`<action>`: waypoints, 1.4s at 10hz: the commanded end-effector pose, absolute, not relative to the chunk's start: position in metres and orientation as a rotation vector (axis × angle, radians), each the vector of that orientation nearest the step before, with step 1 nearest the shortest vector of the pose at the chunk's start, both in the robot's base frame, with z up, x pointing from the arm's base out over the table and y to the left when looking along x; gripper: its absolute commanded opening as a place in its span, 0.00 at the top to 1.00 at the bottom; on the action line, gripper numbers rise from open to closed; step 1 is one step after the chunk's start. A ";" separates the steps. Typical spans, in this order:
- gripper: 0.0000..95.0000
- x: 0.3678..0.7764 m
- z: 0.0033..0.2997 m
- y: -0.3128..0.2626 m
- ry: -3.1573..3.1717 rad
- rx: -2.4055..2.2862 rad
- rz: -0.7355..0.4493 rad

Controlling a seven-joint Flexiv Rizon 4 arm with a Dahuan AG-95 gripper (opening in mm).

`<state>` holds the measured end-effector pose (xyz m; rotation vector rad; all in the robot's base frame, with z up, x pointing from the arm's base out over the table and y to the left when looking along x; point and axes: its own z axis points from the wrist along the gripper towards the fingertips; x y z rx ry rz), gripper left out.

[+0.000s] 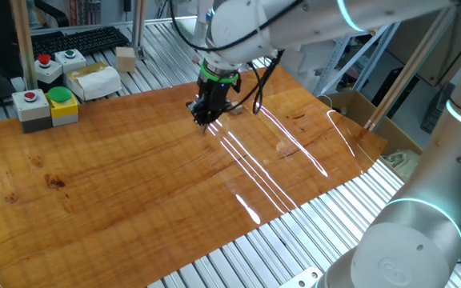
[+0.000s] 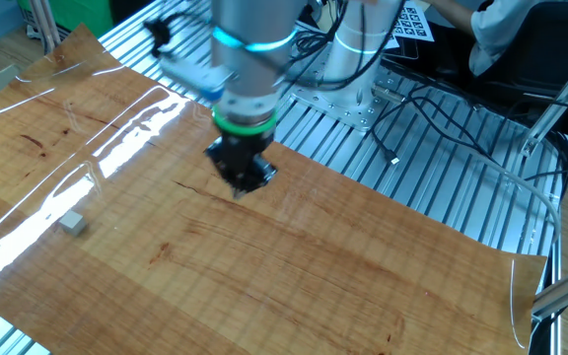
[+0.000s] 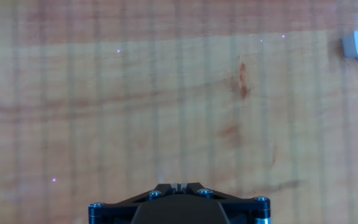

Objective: Hold a small block with the gripper and sweep it from left to right on the table

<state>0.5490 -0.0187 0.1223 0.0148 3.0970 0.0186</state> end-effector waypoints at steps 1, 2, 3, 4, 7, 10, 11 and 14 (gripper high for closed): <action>1.00 0.567 0.117 -0.040 3.099 -0.021 0.025; 1.00 0.572 0.117 -0.048 3.100 -0.037 0.025; 1.00 0.577 0.115 -0.056 3.099 -0.054 0.028; 1.00 0.584 0.113 -0.066 3.098 -0.076 0.031; 1.00 0.599 0.111 -0.088 3.095 -0.124 0.036; 1.00 0.614 0.111 -0.108 3.091 -0.172 0.049; 1.00 0.618 0.111 -0.111 3.091 -0.178 0.052; 1.00 0.618 0.093 -0.122 3.076 -0.205 0.072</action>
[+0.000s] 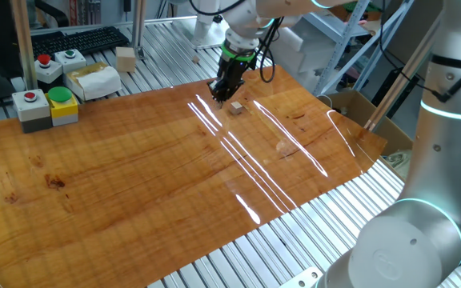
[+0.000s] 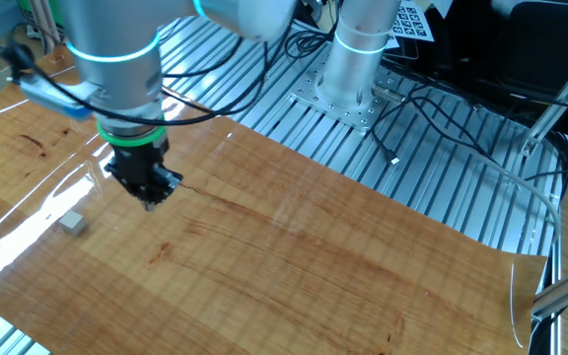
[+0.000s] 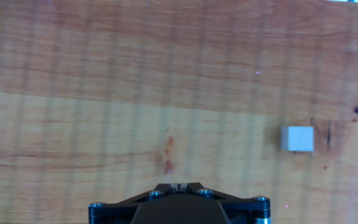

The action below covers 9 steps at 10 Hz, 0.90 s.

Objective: Hold a small block with the gripper and sweep it from left to right on the table

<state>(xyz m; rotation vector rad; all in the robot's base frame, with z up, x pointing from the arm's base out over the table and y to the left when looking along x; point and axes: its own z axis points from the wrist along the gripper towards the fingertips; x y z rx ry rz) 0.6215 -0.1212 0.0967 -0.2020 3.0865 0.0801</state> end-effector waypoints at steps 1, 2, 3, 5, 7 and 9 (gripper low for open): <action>1.00 0.618 0.092 -0.122 3.078 -0.203 0.081; 1.00 0.618 0.092 -0.122 3.078 -0.206 0.069; 1.00 0.618 0.092 -0.122 3.086 -0.192 0.068; 1.00 0.618 0.092 -0.122 3.114 -0.134 0.034; 1.00 0.618 0.092 -0.122 3.131 -0.053 0.029; 1.00 0.618 0.092 -0.122 3.121 -0.013 0.013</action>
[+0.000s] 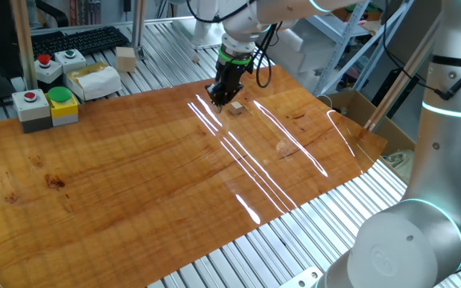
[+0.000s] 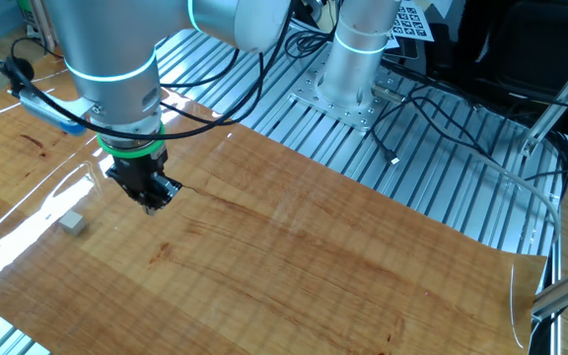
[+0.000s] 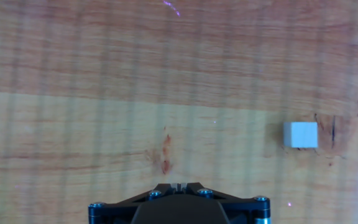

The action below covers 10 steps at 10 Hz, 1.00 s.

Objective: Hold a small block with the gripper and sweep it from left to right on the table

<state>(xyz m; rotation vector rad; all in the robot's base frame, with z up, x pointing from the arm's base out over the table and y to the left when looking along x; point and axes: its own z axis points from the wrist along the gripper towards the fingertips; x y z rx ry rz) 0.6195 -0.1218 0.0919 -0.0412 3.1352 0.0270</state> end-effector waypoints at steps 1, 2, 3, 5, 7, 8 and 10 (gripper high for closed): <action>1.00 0.618 0.092 -0.122 3.122 -0.005 0.008; 1.00 0.618 0.092 -0.122 3.121 0.016 0.022; 1.00 0.618 0.092 -0.122 3.116 0.028 0.019; 1.00 0.618 0.092 -0.122 3.109 0.039 0.024; 1.00 0.618 0.092 -0.122 3.109 0.013 0.028; 1.00 0.618 0.092 -0.122 3.110 0.011 0.028; 1.00 0.618 0.092 -0.122 3.099 0.015 0.008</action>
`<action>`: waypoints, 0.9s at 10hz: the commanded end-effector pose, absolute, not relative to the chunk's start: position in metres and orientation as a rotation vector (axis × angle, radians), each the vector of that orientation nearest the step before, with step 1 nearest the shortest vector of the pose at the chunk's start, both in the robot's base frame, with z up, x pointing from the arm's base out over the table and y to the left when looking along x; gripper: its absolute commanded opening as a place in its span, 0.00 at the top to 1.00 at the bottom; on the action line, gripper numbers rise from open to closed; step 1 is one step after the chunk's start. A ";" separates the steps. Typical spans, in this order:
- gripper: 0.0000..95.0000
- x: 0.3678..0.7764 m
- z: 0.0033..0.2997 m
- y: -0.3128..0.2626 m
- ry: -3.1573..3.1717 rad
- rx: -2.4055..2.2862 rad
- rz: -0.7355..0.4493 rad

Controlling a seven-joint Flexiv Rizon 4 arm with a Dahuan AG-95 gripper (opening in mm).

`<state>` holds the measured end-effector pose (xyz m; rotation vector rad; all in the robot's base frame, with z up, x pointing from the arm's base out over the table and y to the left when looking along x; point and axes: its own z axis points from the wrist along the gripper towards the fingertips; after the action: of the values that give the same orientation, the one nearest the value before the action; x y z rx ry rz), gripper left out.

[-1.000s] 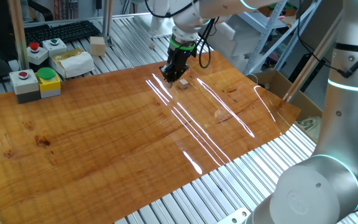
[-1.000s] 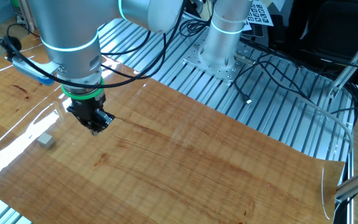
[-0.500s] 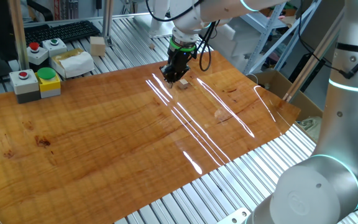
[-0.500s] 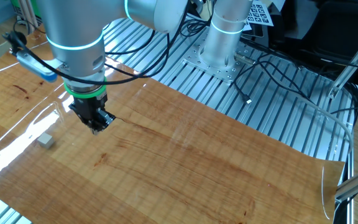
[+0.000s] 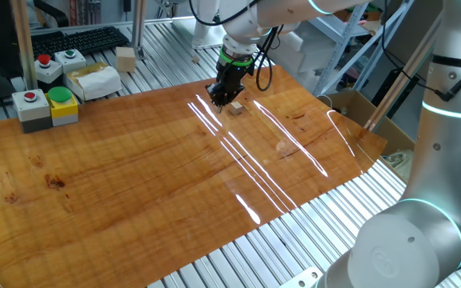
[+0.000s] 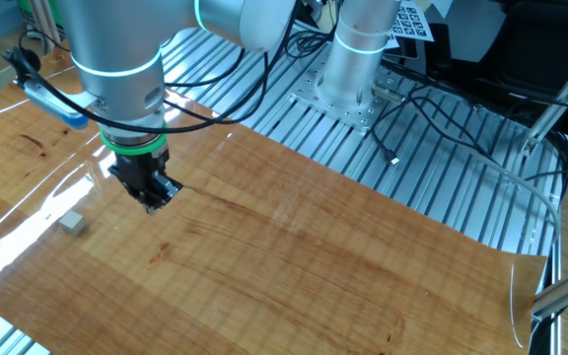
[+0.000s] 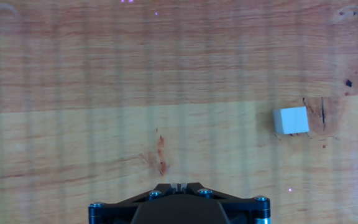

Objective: Hold a small block with the gripper and sweep it from left to right on the table

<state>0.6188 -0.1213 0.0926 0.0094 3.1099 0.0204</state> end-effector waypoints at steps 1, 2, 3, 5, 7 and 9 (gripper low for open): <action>1.00 0.619 0.092 -0.124 3.091 -0.007 0.016; 1.00 0.621 0.091 -0.126 3.090 -0.013 0.015; 1.00 0.629 0.085 -0.135 3.088 -0.029 0.012; 1.00 0.642 0.074 -0.155 3.084 -0.046 0.013; 0.80 0.651 0.070 -0.170 3.086 -0.057 0.004; 0.80 0.657 0.063 -0.185 3.083 -0.072 0.004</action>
<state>0.6561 -0.1874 0.0622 -0.0737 3.0778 0.0002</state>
